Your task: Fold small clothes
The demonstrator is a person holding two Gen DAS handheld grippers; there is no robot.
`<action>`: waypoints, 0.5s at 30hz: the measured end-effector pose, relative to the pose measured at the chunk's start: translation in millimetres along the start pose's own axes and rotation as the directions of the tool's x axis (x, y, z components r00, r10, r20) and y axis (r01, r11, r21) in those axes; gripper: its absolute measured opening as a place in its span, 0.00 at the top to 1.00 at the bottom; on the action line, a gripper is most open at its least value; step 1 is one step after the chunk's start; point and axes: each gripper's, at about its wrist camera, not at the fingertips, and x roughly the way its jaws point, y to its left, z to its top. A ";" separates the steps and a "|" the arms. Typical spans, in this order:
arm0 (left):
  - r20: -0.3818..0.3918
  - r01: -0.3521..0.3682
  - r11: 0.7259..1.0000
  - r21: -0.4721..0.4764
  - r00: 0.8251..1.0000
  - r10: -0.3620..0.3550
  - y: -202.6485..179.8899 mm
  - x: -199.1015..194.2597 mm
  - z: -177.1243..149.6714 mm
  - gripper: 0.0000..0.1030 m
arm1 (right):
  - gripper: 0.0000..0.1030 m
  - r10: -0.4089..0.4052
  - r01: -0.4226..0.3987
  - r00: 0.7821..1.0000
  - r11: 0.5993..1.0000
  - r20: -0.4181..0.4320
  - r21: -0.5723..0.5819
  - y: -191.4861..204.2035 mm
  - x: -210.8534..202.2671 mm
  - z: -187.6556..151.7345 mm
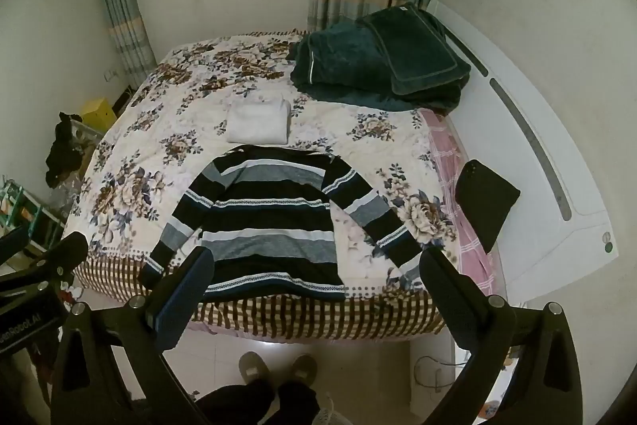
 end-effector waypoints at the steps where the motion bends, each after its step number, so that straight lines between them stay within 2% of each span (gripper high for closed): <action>1: -0.001 0.000 1.000 0.000 1.000 0.000 0.0 0.3 0.0 0.00 | 0.00 0.004 -0.004 1.000 1.000 0.007 0.003 -0.2 -0.3 -0.2; 15: 0.010 -0.007 1.000 0.002 1.000 0.007 0.2 0.5 -0.2 0.00 | 0.00 0.007 -0.007 1.000 1.000 0.007 0.002 -1.1 -0.1 1.8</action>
